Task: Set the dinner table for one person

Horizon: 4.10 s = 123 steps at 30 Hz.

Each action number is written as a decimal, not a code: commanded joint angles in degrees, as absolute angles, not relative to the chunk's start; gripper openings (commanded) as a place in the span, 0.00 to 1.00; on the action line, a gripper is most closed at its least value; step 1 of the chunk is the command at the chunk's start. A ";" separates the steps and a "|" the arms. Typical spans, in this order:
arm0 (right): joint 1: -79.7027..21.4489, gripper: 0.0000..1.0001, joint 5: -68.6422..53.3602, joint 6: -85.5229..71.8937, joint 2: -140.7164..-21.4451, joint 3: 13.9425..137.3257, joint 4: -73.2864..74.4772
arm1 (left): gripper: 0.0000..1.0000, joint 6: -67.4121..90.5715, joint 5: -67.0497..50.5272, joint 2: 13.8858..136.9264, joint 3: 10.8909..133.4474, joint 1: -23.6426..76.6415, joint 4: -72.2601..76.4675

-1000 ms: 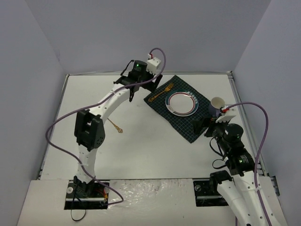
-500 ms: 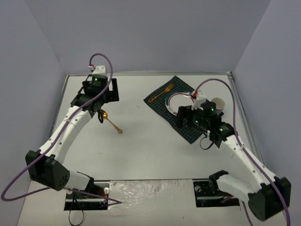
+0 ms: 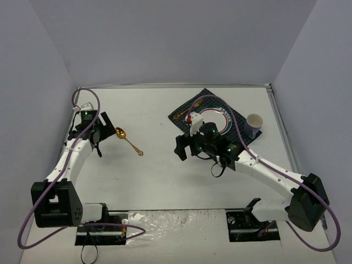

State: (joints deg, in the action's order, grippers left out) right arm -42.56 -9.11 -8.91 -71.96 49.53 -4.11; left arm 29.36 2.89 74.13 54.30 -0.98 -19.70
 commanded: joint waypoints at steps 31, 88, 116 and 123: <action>-45.14 1.00 -8.88 -9.17 -54.89 39.13 -10.43 | 0.36 21.48 -24.29 102.64 62.14 -8.21 5.47; -48.78 0.66 3.42 -18.63 -73.73 58.95 -4.15 | 0.00 16.32 -9.48 69.54 58.59 36.67 9.20; -49.75 0.24 1.79 -17.58 -78.17 59.85 -7.79 | 0.00 20.57 -15.78 71.44 57.11 36.74 14.45; -49.83 0.22 2.37 -17.40 -76.64 59.85 -7.82 | 0.00 19.95 -15.82 72.41 57.22 36.74 13.80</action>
State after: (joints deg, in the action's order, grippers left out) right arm -49.25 1.30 -17.96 -77.91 56.80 -3.70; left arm 19.68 -14.78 72.55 56.25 36.38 8.08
